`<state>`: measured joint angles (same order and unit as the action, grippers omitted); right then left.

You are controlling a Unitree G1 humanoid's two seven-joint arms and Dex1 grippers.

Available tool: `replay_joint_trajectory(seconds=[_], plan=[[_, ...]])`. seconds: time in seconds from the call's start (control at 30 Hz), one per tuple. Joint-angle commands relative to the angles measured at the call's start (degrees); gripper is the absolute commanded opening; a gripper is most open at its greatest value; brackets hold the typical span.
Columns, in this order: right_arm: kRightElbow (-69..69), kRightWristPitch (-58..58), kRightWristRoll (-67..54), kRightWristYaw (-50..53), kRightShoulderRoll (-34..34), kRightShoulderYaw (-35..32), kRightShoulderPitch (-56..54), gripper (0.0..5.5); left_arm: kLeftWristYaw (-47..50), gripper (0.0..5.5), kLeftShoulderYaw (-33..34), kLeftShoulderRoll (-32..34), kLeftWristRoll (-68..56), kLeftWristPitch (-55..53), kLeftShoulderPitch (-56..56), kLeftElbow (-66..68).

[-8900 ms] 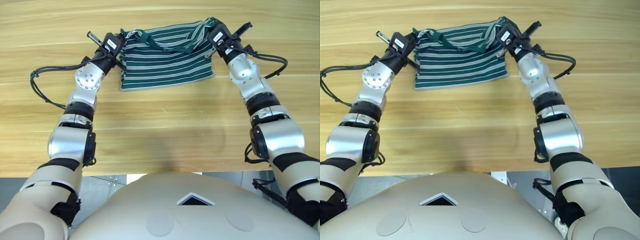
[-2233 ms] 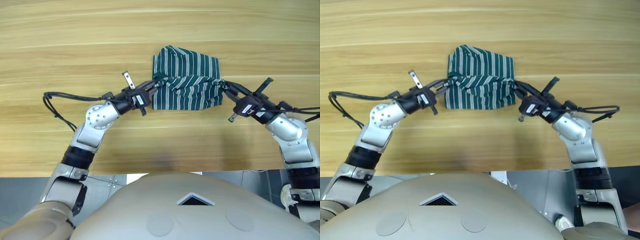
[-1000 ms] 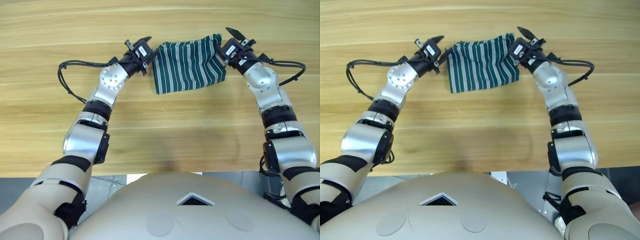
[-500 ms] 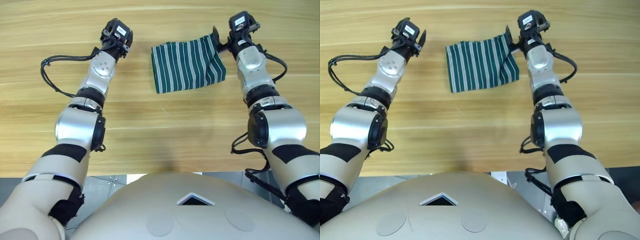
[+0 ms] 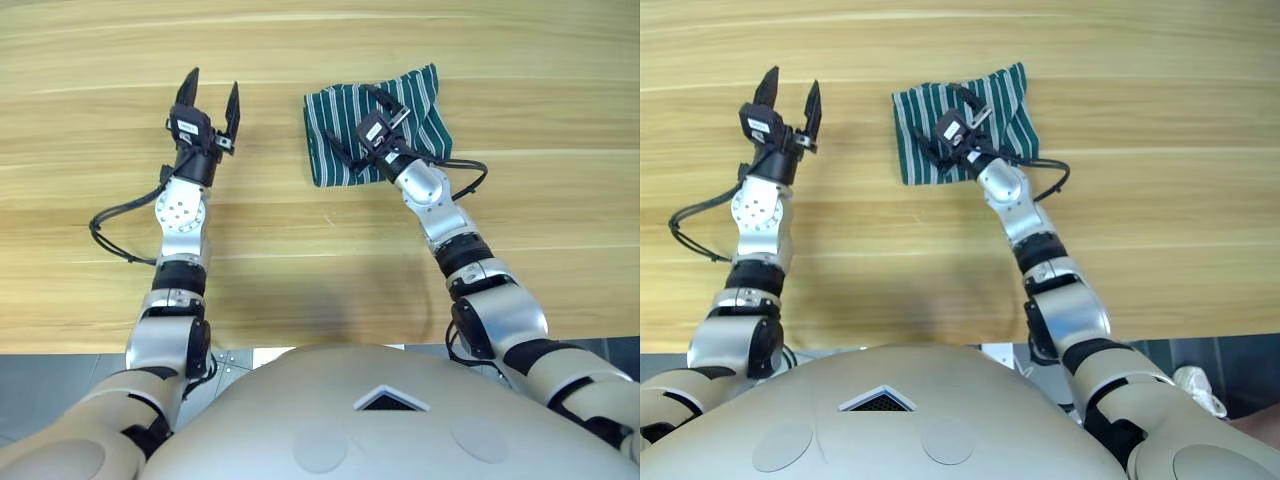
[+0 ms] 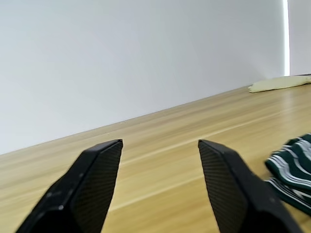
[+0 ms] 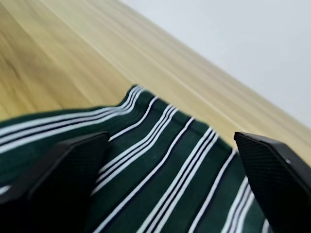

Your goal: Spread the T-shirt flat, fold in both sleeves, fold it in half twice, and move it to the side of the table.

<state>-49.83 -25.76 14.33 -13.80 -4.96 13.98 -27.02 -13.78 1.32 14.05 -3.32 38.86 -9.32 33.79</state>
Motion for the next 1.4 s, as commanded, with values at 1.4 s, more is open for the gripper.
replay_joint_trajectory(seconds=[1.4], plan=[[-25.57,7.66,-20.5,41.72,-23.44,-41.77,-18.13,4.76,5.11,2.89,6.36,-4.63,-1.3,2.71,21.35,-13.83]])
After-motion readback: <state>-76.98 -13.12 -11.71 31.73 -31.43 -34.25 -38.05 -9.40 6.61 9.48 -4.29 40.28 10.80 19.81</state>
